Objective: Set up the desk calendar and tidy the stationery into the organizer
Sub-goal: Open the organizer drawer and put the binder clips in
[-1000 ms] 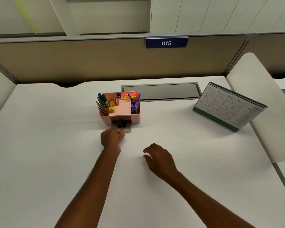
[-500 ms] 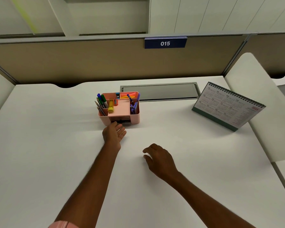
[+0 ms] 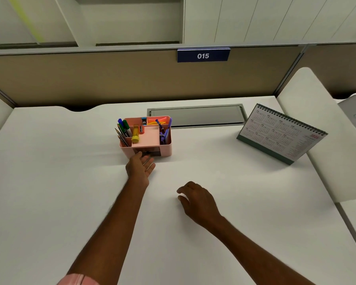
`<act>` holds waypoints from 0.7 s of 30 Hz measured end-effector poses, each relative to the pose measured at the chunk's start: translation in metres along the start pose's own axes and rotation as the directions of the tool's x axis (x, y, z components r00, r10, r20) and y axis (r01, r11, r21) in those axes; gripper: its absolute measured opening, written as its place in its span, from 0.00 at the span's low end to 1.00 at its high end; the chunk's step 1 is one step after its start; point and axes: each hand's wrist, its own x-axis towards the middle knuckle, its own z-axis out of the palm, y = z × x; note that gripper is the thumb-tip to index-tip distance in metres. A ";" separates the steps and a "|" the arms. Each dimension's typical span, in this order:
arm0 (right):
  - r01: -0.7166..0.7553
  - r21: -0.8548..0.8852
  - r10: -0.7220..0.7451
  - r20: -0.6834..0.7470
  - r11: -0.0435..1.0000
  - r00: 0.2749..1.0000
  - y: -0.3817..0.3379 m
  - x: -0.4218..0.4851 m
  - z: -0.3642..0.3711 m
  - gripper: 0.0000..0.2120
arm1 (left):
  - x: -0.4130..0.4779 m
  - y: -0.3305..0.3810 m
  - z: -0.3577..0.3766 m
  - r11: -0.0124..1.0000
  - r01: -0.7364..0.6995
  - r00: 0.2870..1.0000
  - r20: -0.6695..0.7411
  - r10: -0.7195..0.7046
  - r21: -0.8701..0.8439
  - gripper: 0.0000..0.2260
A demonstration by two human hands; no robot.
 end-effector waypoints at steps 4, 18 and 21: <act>-0.011 -0.001 0.011 0.018 1.000 1.000 0.004 -0.002 0.000 0.11 | 0.002 -0.004 0.001 1.000 0.010 1.000 -0.017 -0.009 0.020 0.12; -0.037 0.003 0.037 0.057 0.999 0.998 0.010 -0.007 0.003 0.11 | -0.004 -0.015 0.010 0.910 0.154 0.988 0.073 -0.137 -0.384 0.07; -0.038 0.003 0.038 0.052 0.999 0.998 0.010 -0.007 0.003 0.11 | -0.004 -0.017 0.012 0.838 0.205 0.979 0.119 -0.167 -0.505 0.08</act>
